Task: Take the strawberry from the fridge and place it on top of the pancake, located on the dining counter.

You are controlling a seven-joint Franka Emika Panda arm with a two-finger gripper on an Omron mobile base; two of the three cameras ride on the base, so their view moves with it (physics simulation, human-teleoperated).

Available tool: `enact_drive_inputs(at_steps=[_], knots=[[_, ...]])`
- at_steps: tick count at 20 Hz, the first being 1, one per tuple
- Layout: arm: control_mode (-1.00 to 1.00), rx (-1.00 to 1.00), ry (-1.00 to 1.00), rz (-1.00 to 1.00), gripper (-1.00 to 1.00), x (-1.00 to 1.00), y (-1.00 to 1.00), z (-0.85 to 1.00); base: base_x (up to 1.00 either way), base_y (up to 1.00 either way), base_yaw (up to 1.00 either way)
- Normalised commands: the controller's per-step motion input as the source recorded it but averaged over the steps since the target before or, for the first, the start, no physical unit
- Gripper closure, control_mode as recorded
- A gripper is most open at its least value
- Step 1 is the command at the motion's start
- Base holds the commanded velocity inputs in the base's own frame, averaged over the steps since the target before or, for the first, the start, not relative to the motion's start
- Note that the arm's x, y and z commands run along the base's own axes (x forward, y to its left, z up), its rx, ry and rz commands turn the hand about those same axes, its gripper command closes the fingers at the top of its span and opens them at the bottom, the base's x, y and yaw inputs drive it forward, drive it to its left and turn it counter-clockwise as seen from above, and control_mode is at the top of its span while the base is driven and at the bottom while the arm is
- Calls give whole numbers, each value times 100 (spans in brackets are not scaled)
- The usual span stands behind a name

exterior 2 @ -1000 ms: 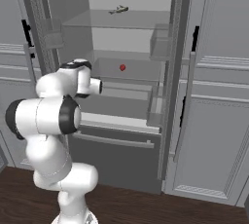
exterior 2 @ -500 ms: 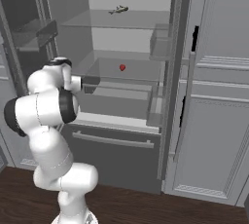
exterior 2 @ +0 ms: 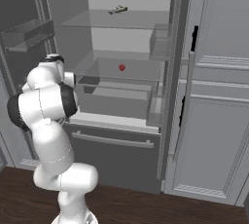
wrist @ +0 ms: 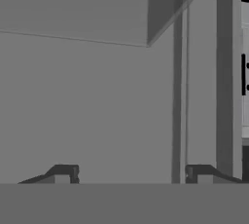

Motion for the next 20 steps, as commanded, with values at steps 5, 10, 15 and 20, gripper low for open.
enact_drive_inputs(at_steps=[5,10,15,20], knots=[[-100,-8,0,-5,-100,-13,-86,0,0,0,0],[-100,-8,0,-12,-100,-24,-100,8,0,0,0],[-100,-32,0,-19,-100,-2,-100,3,0,0,0],[-100,-58,-11,-4,-100,-4,-84,-8,0,0,0]])
